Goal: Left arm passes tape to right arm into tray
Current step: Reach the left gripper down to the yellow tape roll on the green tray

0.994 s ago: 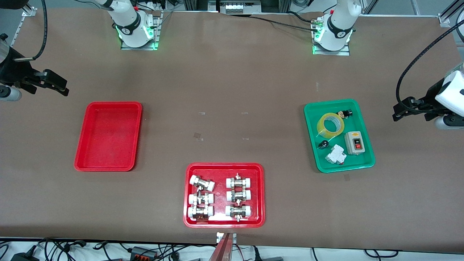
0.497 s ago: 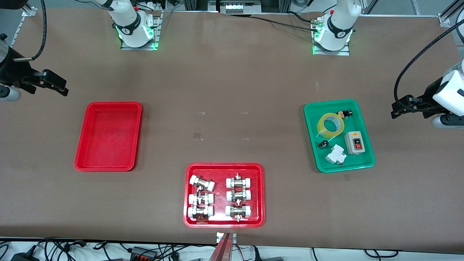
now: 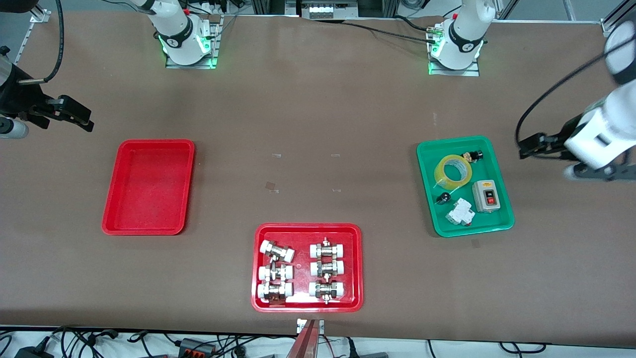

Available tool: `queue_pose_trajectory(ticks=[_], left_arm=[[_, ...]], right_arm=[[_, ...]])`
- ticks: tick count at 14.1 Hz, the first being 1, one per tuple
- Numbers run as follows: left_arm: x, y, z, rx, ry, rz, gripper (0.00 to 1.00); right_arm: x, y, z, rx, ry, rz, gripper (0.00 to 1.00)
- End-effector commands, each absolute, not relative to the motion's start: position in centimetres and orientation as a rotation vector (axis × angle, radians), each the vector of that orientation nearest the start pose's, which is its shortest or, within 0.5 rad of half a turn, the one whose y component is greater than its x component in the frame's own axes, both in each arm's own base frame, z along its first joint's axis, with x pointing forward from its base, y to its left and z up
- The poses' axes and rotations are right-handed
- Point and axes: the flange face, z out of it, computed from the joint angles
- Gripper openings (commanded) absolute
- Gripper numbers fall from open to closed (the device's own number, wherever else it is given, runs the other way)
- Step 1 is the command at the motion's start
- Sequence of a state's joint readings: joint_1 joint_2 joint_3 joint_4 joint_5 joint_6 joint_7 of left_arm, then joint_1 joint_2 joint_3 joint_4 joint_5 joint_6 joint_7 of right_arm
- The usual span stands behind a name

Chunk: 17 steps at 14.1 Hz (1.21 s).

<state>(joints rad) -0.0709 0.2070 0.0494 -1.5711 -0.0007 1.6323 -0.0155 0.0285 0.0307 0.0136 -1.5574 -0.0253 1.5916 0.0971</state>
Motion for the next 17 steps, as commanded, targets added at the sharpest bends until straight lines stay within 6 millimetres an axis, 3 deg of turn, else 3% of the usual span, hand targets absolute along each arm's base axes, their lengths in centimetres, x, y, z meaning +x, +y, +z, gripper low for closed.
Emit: queue_pose_trajectory(ticks=[1,4,5,7,11,14,17], left_arm=[[63.4,-3.5,43.3,-3.12,0.065,0.353,1.0],[63.1,-3.1,36.0,-3.116,0.047,0.369,1.0],[62.4,-3.1,33.1,-3.118,0.046,0.355,1.0],[60.5,-3.0,29.3,-3.114,0.039,0.374,1.0],[58.1,-2.7,26.0,-3.097,0.0,0.471,1.0],[56.4,-2.9,23.7,-3.087,-0.144,0.435,1.0],[55.4,-2.9,22.6,-3.062,-0.256,0.46,1.0]], right_arm=[[56.3,2.2,62.0,-3.169,0.085,-0.008,1.0],[56.3,2.2,62.1,-3.169,0.085,-0.008,1.0],[56.3,2.2,62.1,-3.169,0.085,-0.008,1.0],[56.3,2.2,62.1,-3.169,0.085,-0.008,1.0],[56.2,2.2,62.0,-3.169,0.085,-0.006,1.0],[56.2,2.2,62.0,-3.169,0.085,-0.006,1.0],[56.3,2.2,62.0,-3.169,0.085,-0.006,1.0]])
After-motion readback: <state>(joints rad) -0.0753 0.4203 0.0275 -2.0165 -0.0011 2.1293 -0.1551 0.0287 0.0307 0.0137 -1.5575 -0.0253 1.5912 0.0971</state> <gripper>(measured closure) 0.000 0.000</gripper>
